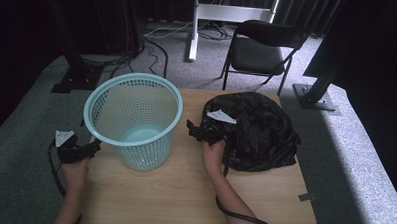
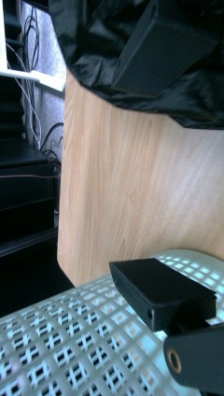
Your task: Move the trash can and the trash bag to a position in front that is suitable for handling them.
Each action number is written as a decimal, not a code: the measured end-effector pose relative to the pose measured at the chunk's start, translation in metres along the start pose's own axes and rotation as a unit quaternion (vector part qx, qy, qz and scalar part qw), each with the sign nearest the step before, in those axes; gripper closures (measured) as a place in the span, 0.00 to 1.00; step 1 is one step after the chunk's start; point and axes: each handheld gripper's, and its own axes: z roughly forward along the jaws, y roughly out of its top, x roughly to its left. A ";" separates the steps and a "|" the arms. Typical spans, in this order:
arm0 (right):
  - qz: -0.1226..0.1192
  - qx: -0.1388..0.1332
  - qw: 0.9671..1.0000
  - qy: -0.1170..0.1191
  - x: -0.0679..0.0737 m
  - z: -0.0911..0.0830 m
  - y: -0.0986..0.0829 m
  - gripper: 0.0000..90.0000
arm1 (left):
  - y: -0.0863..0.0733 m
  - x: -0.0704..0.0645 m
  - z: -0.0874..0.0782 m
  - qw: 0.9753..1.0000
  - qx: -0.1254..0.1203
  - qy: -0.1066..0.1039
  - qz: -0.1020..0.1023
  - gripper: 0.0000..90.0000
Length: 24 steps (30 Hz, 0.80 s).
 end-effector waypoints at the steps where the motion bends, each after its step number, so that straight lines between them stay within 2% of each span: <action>1: 0.001 0.003 1.000 -0.002 0.001 0.004 0.001 0.12 | 0.001 0.000 0.001 1.000 0.001 0.001 -0.002 0.02; 6: -0.010 0.014 1.000 -0.003 0.011 0.021 0.005 0.12 | 0.001 -0.002 0.008 1.000 -0.003 -0.009 -0.015 0.02; 9: -0.023 0.012 1.000 0.008 0.017 0.024 0.006 0.12 | 0.001 -0.009 0.010 1.000 0.002 -0.022 -0.014 0.02; 10: -0.026 0.013 0.999 0.016 0.018 0.024 0.007 0.12 | 0.002 -0.012 0.009 1.000 0.002 -0.029 -0.006 0.02; 11: -0.032 0.009 0.999 0.027 0.019 0.023 0.007 0.12 | 0.002 -0.015 0.009 1.000 -0.001 -0.027 -0.004 0.02; 14: -0.049 0.010 0.998 0.031 0.022 0.022 0.008 0.13 | 0.002 -0.021 0.009 1.000 0.004 -0.029 0.010 0.02; 17: -0.052 0.011 0.998 0.029 0.022 0.019 0.007 0.13 | 0.001 -0.023 0.008 0.999 0.006 -0.033 0.011 0.02; 20: -0.055 0.013 0.998 0.028 0.019 0.013 0.006 0.14 | 0.000 -0.029 0.006 0.999 0.007 -0.033 0.023 0.02; 24: -0.053 0.010 0.998 0.030 0.013 -0.002 0.001 0.14 | -0.002 -0.042 0.003 0.998 0.013 -0.044 0.037 0.02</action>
